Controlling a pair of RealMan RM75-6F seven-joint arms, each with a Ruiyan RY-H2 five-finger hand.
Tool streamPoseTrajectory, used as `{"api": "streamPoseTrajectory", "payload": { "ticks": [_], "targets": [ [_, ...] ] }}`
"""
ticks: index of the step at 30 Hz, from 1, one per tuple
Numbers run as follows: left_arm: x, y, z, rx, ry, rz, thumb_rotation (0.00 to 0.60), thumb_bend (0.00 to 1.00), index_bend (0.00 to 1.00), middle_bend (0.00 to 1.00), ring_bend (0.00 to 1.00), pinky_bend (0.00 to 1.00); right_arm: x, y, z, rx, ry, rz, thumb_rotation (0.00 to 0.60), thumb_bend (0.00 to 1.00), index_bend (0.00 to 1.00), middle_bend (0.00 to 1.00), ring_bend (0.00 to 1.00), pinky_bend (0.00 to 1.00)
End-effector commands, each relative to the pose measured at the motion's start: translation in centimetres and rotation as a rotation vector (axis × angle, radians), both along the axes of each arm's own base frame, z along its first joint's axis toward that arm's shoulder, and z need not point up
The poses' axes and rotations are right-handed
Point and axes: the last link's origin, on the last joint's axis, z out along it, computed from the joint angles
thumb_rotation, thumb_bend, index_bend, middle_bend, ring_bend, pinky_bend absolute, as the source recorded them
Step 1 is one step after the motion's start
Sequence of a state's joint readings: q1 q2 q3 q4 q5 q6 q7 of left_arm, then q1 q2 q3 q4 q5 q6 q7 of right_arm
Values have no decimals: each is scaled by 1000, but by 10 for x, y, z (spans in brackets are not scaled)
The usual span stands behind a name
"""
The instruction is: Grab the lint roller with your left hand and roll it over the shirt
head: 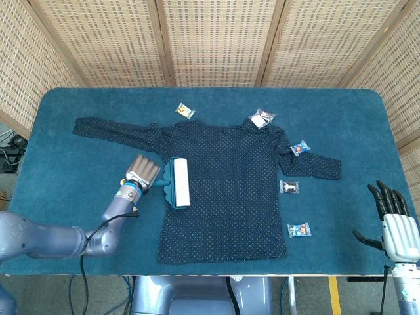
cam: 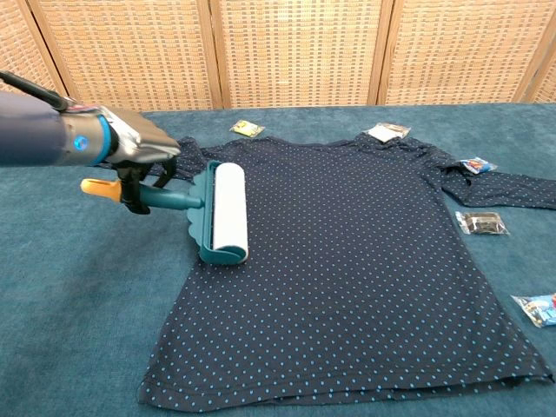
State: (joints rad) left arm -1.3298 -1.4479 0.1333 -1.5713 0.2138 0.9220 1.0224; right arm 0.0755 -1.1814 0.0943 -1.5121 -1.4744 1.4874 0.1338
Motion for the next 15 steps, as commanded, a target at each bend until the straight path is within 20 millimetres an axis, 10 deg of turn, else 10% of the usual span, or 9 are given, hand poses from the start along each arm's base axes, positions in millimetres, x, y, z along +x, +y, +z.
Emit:
{"api": "streamPoseTrajectory", "payload": {
  "ticks": [1,9,15],
  "targets": [
    [-12,0,14,25,-39,9,600,890,895,876,798,708,1,1,-1,-3,7,3,600,93,25,0,0,0],
    [-50,-6,45,93,-123,6,600,877,845,827,762,663,6,3,-5,-7,31,11,600,92,31,0,0,0],
    [-76,-14,61,135,-181,-11,600,735,457,524,541,464,10,5,-8,-13,48,21,600,92,36,0,0,0]
  ]
}}
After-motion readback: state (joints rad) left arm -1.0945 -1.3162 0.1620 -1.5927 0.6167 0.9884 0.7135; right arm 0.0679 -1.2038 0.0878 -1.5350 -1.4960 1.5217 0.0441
